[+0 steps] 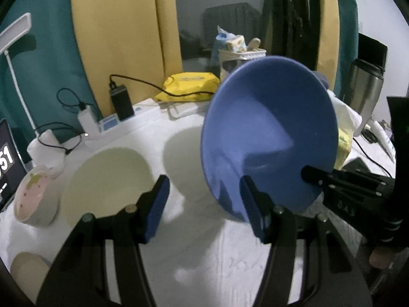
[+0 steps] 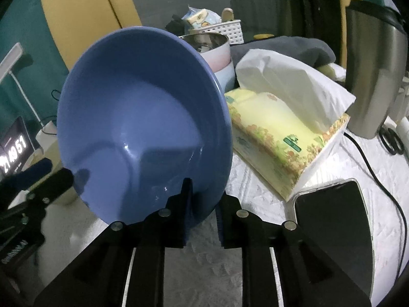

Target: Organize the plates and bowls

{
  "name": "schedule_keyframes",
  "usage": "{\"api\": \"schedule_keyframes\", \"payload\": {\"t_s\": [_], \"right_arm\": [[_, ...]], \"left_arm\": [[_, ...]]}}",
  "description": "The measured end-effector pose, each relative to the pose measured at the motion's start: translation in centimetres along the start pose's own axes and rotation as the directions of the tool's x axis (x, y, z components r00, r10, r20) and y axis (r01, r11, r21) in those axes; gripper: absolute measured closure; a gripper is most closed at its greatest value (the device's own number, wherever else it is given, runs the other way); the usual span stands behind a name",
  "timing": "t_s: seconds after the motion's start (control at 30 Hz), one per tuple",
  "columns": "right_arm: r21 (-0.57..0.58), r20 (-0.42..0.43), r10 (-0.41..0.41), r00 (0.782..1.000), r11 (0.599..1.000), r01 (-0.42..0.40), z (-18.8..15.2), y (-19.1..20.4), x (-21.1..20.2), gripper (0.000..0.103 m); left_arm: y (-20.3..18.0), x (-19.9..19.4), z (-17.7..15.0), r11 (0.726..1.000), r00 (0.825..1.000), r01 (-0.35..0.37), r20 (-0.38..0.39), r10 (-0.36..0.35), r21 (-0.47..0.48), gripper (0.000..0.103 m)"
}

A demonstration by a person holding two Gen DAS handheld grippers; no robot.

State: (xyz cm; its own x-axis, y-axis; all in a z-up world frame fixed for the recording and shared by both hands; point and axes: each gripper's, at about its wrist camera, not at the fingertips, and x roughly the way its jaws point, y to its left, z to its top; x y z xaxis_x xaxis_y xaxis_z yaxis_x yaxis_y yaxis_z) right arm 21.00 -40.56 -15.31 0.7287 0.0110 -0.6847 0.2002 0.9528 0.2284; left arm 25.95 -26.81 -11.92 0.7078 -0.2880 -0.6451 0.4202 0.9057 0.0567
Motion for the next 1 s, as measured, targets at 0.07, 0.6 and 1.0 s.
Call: {"api": "schedule_keyframes", "payload": {"t_s": [0.07,0.6,1.0], "right_arm": [[0.008,-0.003,0.001,1.000,1.000,-0.001,0.0,-0.2,0.1,0.084],[-0.004,-0.003,0.008,1.000,1.000,-0.008,0.3,0.3,-0.5,0.083],[-0.006,0.007,0.024,1.000,1.000,-0.024,-0.2,1.9,-2.4,0.084]], "left_arm": [[-0.3,0.6,0.1,1.000,1.000,0.001,-0.013,0.000,0.008,0.057],[-0.7,1.3,0.0,0.999,0.999,0.027,-0.047,-0.026,0.033,0.086],[0.3,-1.4,-0.4,1.000,1.000,0.019,-0.012,-0.019,0.019,0.085]]}}
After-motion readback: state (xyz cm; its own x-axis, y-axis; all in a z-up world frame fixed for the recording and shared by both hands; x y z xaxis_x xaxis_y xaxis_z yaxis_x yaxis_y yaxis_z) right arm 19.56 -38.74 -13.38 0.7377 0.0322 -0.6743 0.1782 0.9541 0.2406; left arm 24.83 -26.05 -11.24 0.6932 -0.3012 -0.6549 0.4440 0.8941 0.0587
